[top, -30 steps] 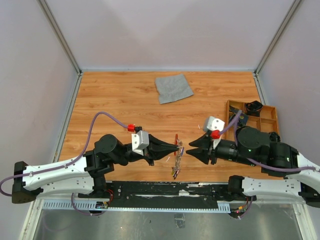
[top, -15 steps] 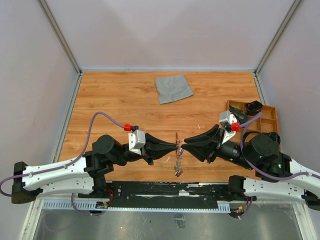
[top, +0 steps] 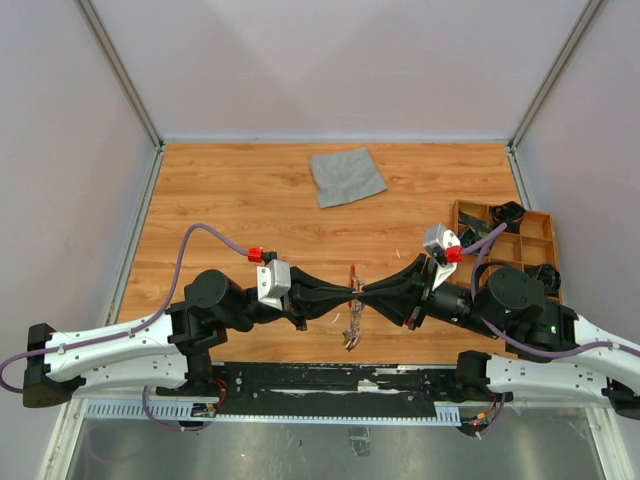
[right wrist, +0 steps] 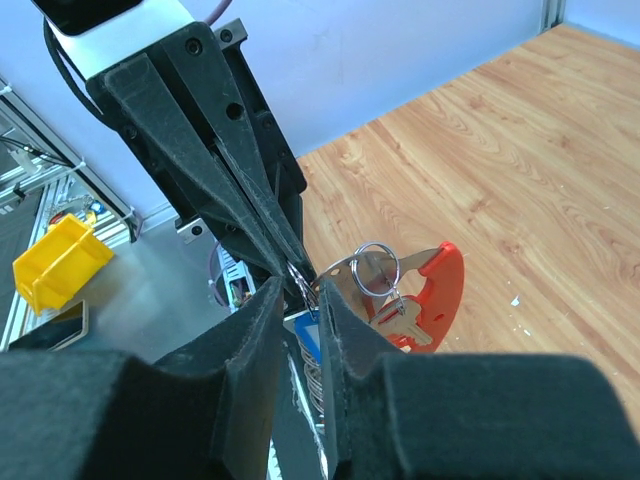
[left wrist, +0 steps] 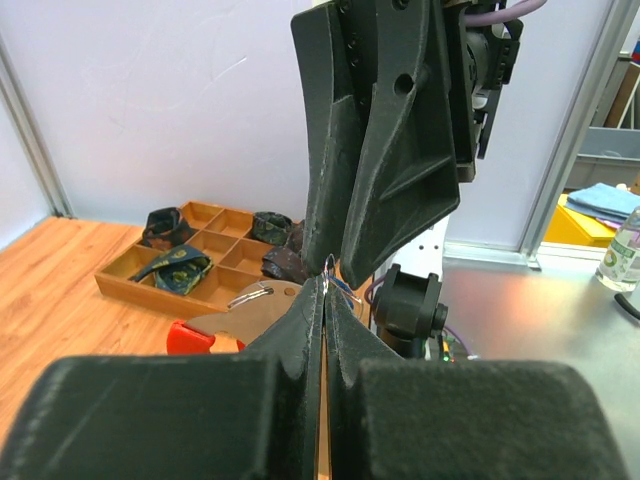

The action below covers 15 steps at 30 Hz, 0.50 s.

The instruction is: Put the keys on the keyring

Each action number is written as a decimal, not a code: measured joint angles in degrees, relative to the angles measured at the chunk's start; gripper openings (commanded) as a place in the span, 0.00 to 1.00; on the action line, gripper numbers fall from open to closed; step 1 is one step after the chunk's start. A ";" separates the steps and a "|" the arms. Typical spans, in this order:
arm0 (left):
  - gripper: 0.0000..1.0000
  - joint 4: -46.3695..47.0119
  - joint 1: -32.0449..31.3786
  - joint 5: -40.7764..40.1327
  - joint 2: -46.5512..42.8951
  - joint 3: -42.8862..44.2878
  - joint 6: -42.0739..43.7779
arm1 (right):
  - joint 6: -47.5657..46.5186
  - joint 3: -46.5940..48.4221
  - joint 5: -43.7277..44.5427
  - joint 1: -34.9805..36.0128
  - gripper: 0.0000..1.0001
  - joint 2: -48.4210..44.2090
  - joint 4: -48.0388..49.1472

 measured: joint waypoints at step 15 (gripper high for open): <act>0.00 0.00 0.00 0.00 -0.98 0.00 0.00 | 0.22 0.02 -1.36 0.00 0.22 -1.03 -0.74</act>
